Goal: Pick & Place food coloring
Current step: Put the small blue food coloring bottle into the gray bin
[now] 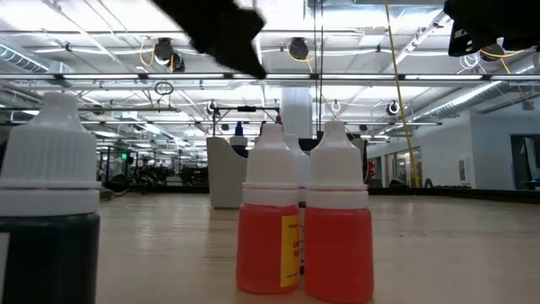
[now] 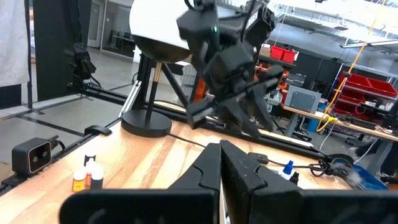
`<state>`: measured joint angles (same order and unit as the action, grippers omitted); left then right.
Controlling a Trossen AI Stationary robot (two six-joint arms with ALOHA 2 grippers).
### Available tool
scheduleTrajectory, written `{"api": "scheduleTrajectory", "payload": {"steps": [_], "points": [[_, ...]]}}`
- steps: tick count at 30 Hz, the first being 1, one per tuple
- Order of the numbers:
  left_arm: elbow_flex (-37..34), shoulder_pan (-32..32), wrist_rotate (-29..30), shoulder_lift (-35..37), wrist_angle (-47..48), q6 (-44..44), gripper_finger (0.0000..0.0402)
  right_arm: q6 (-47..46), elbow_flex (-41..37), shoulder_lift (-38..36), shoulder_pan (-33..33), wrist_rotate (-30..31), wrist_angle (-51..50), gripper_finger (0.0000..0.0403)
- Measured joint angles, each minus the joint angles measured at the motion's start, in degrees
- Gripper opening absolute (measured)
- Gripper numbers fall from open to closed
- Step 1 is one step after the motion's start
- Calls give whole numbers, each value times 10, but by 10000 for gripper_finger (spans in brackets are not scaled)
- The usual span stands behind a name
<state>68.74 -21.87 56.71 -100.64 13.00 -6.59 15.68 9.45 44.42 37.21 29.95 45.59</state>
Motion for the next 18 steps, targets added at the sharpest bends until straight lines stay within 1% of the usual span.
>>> {"api": "scheduleTrajectory", "payload": {"steps": [1,4,7,10,12,13,18], "points": [[-25,0,-3,10,-7,-7,108,0,0,0,0,0,0,0],[-123,-4,-43,38,-70,-23,107,0,0,0,0,0,-1,0],[-225,-11,-91,60,-198,-27,88,0,0,0,0,0,-6,0],[-295,-21,-133,74,-341,-1,47,0,0,1,-1,1,-14,0],[-330,-28,-165,80,-388,40,15,0,0,3,-2,1,-12,0],[-337,-30,-193,80,-406,63,9,0,0,4,-2,1,-13,0],[-366,-36,-308,79,-418,151,11,0,0,6,-12,0,-17,0]]}}
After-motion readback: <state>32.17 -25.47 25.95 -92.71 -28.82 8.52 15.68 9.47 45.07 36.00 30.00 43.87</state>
